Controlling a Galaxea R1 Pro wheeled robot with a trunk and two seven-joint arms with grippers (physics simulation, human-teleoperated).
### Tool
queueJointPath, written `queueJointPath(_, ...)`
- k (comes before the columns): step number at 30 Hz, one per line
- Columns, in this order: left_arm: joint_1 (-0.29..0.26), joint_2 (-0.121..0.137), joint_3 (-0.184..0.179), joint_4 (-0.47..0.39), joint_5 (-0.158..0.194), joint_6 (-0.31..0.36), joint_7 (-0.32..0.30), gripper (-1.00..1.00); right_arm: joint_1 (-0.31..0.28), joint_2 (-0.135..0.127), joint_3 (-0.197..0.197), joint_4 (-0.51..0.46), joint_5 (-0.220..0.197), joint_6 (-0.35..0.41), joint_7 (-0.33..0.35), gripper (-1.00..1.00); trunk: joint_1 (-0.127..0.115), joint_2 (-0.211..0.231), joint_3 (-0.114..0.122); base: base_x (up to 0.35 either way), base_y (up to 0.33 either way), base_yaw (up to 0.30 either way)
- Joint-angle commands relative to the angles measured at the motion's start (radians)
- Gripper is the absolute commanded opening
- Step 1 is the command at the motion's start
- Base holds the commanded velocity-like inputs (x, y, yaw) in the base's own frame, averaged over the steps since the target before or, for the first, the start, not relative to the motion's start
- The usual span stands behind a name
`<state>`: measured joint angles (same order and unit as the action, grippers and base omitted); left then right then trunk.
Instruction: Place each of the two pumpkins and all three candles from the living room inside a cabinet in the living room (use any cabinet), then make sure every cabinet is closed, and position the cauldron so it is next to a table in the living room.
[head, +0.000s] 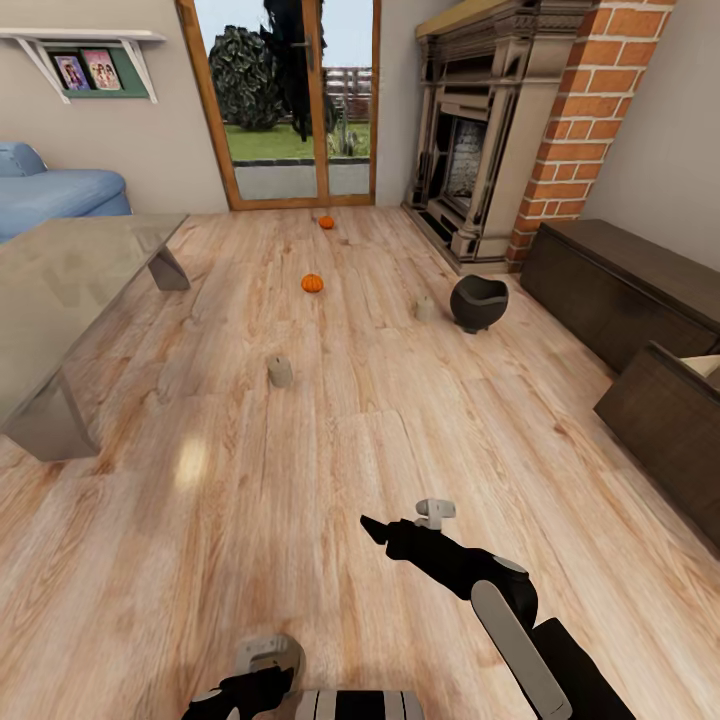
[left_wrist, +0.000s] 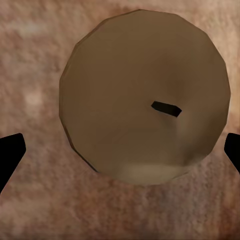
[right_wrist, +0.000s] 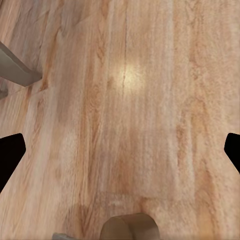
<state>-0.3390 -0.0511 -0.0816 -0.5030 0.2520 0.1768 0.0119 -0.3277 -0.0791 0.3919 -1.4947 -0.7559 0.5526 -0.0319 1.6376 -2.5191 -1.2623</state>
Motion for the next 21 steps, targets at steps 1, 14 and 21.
queueJointPath(1, 0.0, 0.0, -0.003, -0.002, 0.007, 0.005, 0.001, 1.0, -0.001, -0.001, 0.001, -0.001, -0.005, 0.003, -0.003, 1.0, 0.0, 0.0, -0.001, 0.08, 0.0, 0.0)
queueJointPath(14, 0.0, 0.0, -0.004, -0.002, 0.006, 0.004, 0.002, 1.0, -0.001, -0.001, 0.001, 0.001, -0.005, 0.003, -0.003, 1.0, 0.0, 0.0, -0.001, 0.095, 0.0, 0.0)
queueJointPath(21, 0.0, 0.0, -0.004, -0.002, 0.005, 0.005, 0.002, 1.0, -0.001, -0.001, 0.001, 0.0, -0.005, 0.003, -0.003, 1.0, 0.0, 0.0, -0.001, 0.085, 0.0, 0.0)
